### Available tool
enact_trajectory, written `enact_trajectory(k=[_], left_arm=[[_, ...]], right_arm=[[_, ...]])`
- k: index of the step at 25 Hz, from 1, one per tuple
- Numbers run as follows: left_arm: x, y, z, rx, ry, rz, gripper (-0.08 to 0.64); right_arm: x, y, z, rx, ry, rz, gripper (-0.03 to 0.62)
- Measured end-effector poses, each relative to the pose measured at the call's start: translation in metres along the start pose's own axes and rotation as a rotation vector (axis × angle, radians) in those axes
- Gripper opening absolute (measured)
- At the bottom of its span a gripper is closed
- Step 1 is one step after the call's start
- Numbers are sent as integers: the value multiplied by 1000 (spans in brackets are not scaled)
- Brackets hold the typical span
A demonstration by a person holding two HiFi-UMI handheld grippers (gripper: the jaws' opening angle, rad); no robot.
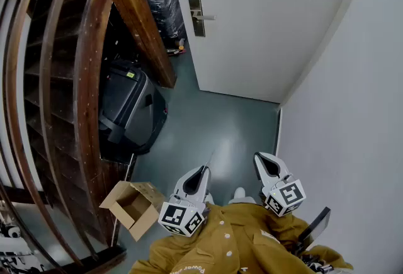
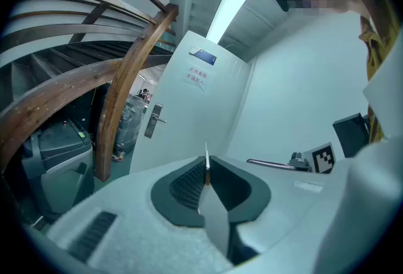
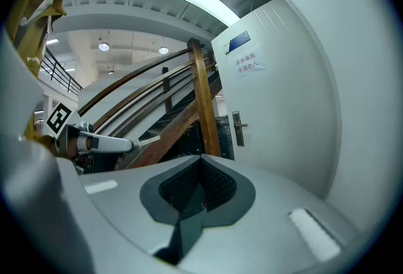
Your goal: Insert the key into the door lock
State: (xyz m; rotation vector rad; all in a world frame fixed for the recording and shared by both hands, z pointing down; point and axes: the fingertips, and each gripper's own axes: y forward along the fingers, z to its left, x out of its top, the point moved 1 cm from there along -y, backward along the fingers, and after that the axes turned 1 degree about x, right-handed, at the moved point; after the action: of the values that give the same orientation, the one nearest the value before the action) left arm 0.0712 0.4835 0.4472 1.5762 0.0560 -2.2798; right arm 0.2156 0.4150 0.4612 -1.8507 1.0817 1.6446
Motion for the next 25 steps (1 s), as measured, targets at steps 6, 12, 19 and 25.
enact_trajectory(k=[6,12,19,25], left_arm=[[3,4,5,-1,2,-6,28],[9,-1,26,22,-5,-14,28],[21,-6,58,3,32,0,28],[30,-6,88,-13,41,0,28]], right_arm=[[-1,5,3,2,2,6,5],[0,21,17,33,15,-2,5],[3,49,33,5,32,-36,6],[-6,68,36,-51,55,-41,27]])
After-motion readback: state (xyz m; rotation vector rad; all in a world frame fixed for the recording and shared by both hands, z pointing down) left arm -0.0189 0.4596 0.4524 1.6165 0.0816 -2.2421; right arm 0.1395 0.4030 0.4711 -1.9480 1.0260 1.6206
